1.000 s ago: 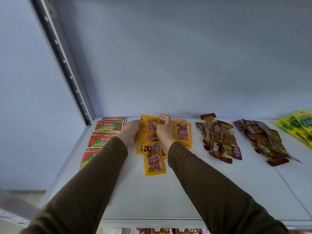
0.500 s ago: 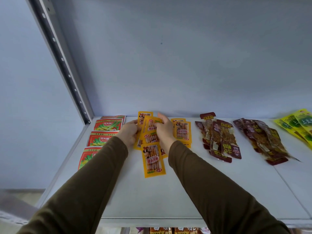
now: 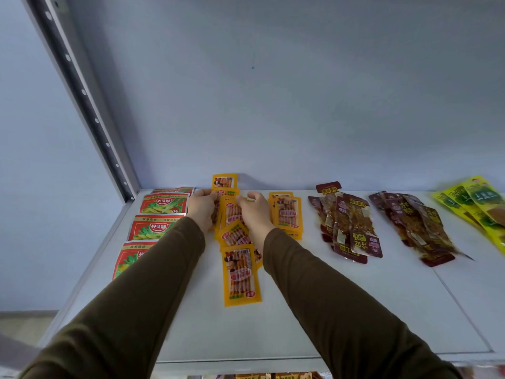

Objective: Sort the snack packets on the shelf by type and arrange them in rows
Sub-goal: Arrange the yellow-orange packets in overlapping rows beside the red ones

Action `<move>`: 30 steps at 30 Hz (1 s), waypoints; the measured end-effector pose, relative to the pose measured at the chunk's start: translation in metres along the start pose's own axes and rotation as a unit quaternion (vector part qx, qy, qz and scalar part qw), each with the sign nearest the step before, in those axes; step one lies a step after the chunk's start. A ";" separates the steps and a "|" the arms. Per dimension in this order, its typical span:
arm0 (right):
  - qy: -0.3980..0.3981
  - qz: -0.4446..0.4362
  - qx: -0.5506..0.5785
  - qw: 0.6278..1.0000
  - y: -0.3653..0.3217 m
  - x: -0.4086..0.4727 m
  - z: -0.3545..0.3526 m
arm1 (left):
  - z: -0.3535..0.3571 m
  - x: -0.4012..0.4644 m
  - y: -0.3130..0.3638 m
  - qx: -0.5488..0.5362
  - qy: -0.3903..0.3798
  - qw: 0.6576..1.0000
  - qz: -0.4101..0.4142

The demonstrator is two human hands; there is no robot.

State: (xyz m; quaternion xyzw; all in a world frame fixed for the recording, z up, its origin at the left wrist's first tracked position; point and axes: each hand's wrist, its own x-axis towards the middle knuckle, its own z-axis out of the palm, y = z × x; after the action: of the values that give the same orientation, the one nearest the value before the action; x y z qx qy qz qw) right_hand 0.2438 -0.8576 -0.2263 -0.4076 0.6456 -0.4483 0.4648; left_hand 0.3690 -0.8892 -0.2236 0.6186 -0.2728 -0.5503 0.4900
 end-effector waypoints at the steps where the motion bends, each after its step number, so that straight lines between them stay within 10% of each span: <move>1: -0.007 0.006 0.009 1.000 -0.001 0.001 0.001 | 0.000 0.001 0.000 0.007 0.003 1.000 0.001; 30: 0.007 -0.107 -0.050 0.993 0.011 -0.012 0.001 | -0.011 -0.028 0.018 0.390 -0.085 0.911 0.107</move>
State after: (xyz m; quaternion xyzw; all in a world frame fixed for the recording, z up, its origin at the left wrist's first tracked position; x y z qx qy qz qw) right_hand 0.2468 -0.8441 -0.2342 -0.4943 0.6230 -0.4654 0.3885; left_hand 0.3760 -0.8681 -0.1972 0.6786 -0.5708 -0.3948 0.2404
